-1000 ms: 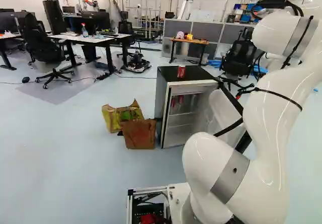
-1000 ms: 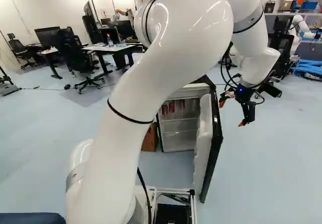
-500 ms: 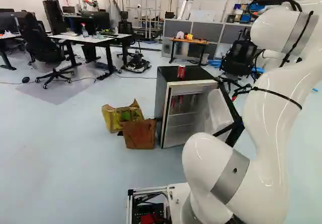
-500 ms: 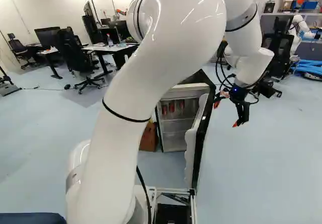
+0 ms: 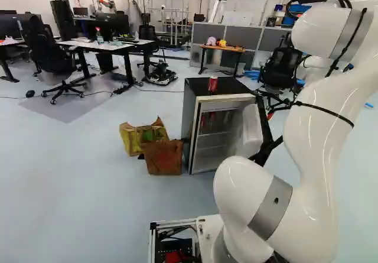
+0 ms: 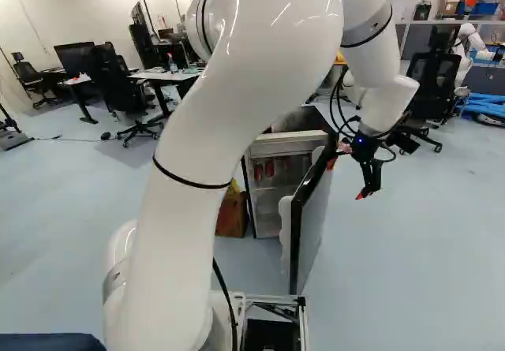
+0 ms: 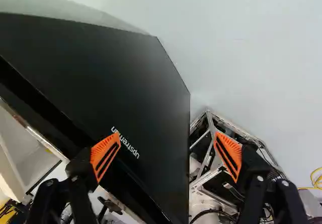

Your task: Grab a drink from the fridge

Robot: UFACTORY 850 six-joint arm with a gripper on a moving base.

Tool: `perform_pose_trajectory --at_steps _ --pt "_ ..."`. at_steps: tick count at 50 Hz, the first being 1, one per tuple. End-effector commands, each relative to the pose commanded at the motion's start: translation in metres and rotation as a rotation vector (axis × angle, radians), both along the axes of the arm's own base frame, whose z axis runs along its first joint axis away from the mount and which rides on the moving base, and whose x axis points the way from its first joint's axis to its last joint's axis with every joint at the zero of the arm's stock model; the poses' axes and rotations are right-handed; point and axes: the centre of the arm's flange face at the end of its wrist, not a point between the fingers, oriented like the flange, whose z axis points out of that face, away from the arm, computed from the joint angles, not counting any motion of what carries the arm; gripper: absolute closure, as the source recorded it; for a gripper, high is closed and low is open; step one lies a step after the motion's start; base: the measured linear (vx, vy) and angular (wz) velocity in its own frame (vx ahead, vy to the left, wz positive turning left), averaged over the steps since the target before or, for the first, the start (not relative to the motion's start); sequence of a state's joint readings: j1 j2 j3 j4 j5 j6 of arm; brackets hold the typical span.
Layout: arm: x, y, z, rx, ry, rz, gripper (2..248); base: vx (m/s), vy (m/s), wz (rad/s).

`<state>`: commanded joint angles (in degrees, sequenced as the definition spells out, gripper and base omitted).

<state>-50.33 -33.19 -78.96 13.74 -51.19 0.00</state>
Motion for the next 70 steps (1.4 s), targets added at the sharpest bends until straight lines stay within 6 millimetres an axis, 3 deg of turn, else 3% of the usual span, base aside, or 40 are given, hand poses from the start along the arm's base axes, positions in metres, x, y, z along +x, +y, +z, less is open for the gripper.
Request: perform_pose_trajectory --at_steps 70 --pt "0.016 0.085 -0.003 0.041 0.039 0.118 3 0.000 0.000 0.000"
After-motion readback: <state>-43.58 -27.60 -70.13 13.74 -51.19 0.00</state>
